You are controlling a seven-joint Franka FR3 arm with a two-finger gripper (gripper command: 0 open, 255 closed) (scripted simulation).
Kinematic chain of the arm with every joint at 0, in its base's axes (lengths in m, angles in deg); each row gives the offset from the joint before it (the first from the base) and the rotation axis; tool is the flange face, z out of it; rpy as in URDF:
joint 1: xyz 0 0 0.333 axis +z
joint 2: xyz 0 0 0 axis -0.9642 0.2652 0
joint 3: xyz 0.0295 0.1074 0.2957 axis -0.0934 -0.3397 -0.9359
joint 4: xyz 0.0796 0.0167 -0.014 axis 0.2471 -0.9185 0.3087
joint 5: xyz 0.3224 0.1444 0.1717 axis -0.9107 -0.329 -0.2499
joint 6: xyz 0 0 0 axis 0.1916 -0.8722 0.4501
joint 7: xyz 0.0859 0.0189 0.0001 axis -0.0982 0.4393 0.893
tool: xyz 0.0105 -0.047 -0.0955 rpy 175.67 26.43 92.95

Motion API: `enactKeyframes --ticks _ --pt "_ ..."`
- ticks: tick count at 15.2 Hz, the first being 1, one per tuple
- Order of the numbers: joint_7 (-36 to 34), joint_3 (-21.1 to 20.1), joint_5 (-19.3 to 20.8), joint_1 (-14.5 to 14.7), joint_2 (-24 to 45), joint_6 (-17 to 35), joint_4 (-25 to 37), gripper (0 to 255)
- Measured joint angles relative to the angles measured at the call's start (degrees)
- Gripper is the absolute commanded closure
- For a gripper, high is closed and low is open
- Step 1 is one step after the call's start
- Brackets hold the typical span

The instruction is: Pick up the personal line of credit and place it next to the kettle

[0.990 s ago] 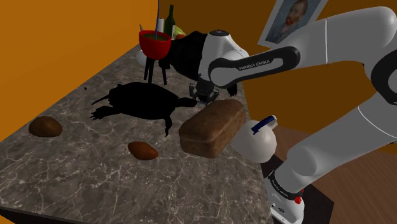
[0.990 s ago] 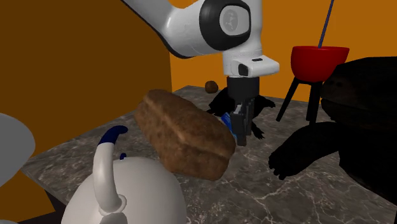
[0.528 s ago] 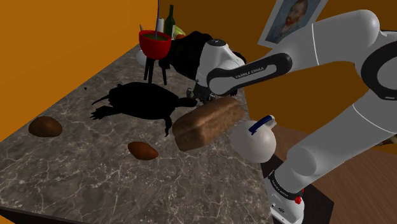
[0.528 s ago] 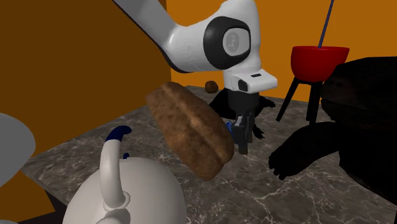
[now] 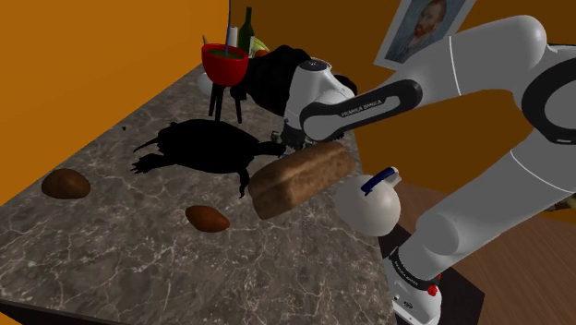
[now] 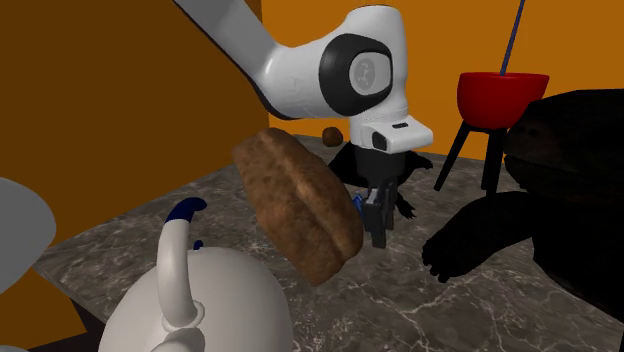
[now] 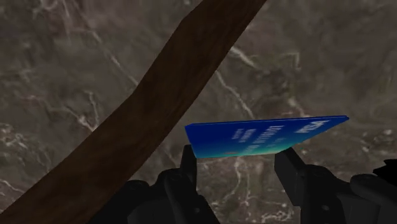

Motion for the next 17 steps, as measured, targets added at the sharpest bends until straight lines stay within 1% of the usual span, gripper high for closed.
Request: enactKeyframes --ticks 6,7,9,10,11,17 --pt "0.12 -0.01 -0.25 0.04 0.02 -0.42 -0.57 0" --pt "0.44 -0.03 -0.77 0.16 -0.53 -1.26 -0.18 0" --pt "1.81 -0.01 -3.06 0.71 -3.34 -4.35 0.64 0" --pt "2.31 0.06 -3.65 0.84 -4.01 -6.14 1.89 0" --pt "2.74 0.20 -4.09 0.90 -4.59 -6.79 2.06 0" --pt "3.06 0.30 -4.43 0.95 -4.99 -7.55 2.42 0"
